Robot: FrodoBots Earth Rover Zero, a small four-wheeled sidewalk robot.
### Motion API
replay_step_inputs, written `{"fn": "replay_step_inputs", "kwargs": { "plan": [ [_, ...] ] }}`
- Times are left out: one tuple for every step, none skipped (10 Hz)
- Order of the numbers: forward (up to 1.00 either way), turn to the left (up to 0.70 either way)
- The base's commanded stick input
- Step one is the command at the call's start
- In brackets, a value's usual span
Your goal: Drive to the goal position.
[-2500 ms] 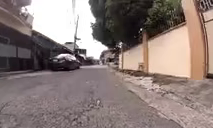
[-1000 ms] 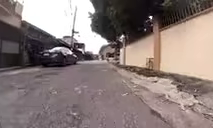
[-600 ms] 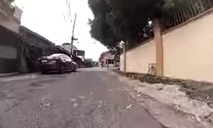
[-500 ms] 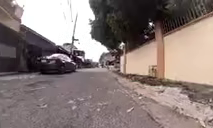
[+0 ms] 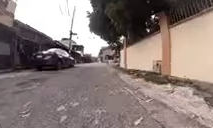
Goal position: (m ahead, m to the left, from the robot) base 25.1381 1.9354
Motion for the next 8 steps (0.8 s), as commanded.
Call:
{"fn": "replay_step_inputs", "kwargs": {
  "plan": [
    [0.70,0.01],
    [0.70,0.01],
    [0.70,0.01],
    [0.70,0.01],
    [0.70,0.01],
    [0.70,0.01],
    [0.70,0.01],
    [0.70,0.01]
  ]
}}
